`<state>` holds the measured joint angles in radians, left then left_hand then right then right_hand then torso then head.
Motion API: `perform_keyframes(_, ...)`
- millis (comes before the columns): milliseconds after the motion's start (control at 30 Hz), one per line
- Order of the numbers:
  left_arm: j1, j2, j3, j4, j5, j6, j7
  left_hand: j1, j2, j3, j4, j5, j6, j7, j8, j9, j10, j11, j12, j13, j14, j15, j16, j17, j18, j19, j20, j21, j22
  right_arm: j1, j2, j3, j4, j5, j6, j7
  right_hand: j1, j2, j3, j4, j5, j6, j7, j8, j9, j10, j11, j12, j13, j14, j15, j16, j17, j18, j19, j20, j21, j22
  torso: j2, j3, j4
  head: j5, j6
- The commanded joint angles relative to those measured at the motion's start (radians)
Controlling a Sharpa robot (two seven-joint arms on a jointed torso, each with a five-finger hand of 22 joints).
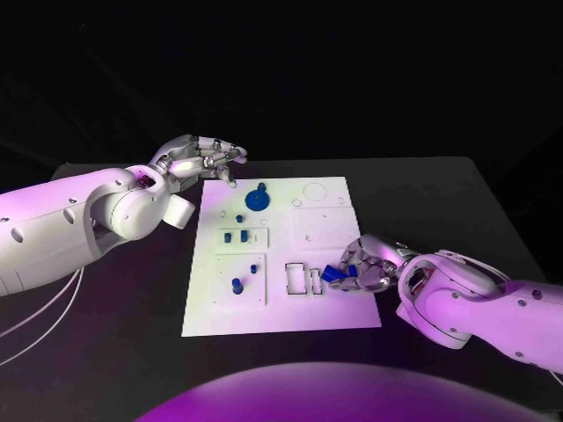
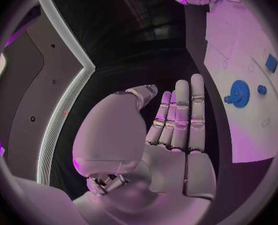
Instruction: Assemble the parts on the task board
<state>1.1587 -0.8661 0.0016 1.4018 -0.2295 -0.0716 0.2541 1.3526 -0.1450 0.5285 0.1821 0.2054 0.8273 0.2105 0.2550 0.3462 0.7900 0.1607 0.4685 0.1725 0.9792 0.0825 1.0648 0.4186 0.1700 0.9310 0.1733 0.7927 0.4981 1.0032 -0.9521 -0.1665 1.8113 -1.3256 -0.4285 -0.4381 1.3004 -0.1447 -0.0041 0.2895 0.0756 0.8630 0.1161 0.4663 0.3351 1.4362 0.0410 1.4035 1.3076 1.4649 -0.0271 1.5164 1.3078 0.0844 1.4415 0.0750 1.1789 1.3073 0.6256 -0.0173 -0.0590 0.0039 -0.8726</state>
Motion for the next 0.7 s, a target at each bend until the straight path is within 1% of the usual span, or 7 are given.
perform_keyframes(33,0.000,0.000,0.000,0.001,0.007,0.015,0.007,-0.012,0.000,0.002,0.007,0.004,-0.006,0.004,0.006,0.001,-0.008,-0.002,0.005,-0.001,-0.008,0.002,0.002,-0.001,0.014,0.005,0.003,-0.006,-0.001,-0.004,0.006,0.000,-0.003,-0.030,0.046,-0.035,0.007,-0.001,-0.007,-0.002,0.002,0.009,0.001,0.000,-0.002,0.007,-0.003,0.002,0.060,0.079,-0.004,0.006,0.125,-0.010,0.004,0.000,0.002,0.127,0.000,-0.0011,0.0017,-0.001,0.000)
perform_keyframes(100,0.000,0.000,0.000,0.001,0.007,0.015,0.007,-0.012,0.000,0.002,0.007,0.004,-0.006,0.004,0.007,0.001,-0.009,-0.002,0.006,-0.001,-0.008,0.002,0.002,-0.001,0.014,0.005,0.003,-0.007,-0.001,-0.005,0.010,0.000,-0.005,-0.034,0.050,-0.038,0.008,-0.001,-0.009,-0.002,0.002,0.011,0.001,0.001,-0.002,0.007,-0.004,0.002,0.060,0.079,-0.005,0.007,0.127,-0.010,0.004,-0.001,0.003,0.128,0.001,-0.0007,0.0009,0.001,0.000)
perform_keyframes(333,0.000,-0.001,0.000,0.001,0.007,0.015,0.007,-0.012,0.000,0.002,0.007,0.004,-0.006,0.004,0.007,0.001,-0.009,-0.002,0.006,-0.001,-0.008,0.002,0.002,-0.001,0.014,0.005,0.003,-0.007,-0.001,-0.013,0.025,0.000,-0.011,-0.059,0.059,-0.057,0.019,0.001,-0.018,-0.002,0.002,0.022,-0.002,0.005,-0.002,0.008,-0.006,0.001,0.062,0.079,-0.007,0.007,0.129,-0.010,0.004,-0.002,0.003,0.129,0.001,-0.0004,0.0023,0.003,0.000)
perform_keyframes(433,0.000,-0.002,0.000,0.001,0.007,0.014,0.007,-0.012,0.000,0.002,0.007,0.004,-0.006,0.004,0.007,0.001,-0.009,-0.002,0.006,-0.001,-0.008,0.002,0.002,-0.001,0.014,0.005,0.003,-0.007,-0.001,-0.014,0.026,0.000,-0.010,-0.066,0.050,-0.063,0.058,0.022,-0.014,-0.007,0.003,0.048,-0.011,0.019,0.001,0.011,-0.014,0.001,0.065,0.080,-0.012,0.009,0.134,-0.011,0.006,-0.007,0.007,0.132,0.003,-0.0004,0.0026,0.003,0.000)
perform_keyframes(533,0.000,-0.002,0.000,0.001,0.007,0.014,0.007,-0.012,0.000,0.002,0.007,0.004,-0.006,0.004,0.007,0.001,-0.009,-0.002,0.006,-0.001,-0.008,0.002,0.002,-0.001,0.014,0.005,0.003,-0.007,-0.001,-0.014,0.026,0.000,-0.008,-0.070,0.027,-0.062,0.088,0.038,0.003,-0.010,0.005,0.066,-0.018,0.034,0.004,0.014,-0.020,0.002,0.070,0.080,-0.018,0.010,0.136,-0.012,0.007,-0.011,0.011,0.134,0.003,-0.0002,0.0029,0.004,0.000)
perform_keyframes(567,0.000,-0.002,0.000,0.001,0.007,0.014,0.007,-0.012,0.000,0.002,0.007,0.004,-0.006,0.004,0.007,0.001,-0.009,-0.002,0.006,-0.001,-0.008,0.002,0.002,-0.001,0.014,0.005,0.003,-0.007,-0.001,-0.015,0.025,0.000,-0.006,-0.070,0.017,-0.060,0.109,0.050,0.020,-0.012,0.005,0.082,-0.026,0.048,0.008,0.017,-0.027,0.003,0.073,0.081,-0.023,0.011,0.140,-0.012,0.009,-0.015,0.015,0.136,0.003,0.0000,0.0032,0.003,0.000)
perform_keyframes(700,0.000,-0.001,0.000,0.001,0.007,0.014,0.007,-0.012,0.000,0.002,0.007,0.004,-0.006,0.004,0.007,0.001,-0.009,-0.002,0.006,-0.001,-0.008,0.002,0.002,-0.001,0.014,0.005,0.003,-0.007,-0.001,-0.015,0.023,0.000,0.003,-0.069,-0.024,-0.046,0.142,0.066,0.058,-0.014,0.006,0.097,-0.041,0.077,0.016,0.024,-0.041,0.006,0.081,0.082,-0.035,0.013,0.146,-0.015,0.016,-0.026,0.030,0.144,0.004,0.0009,0.0036,0.003,0.000)
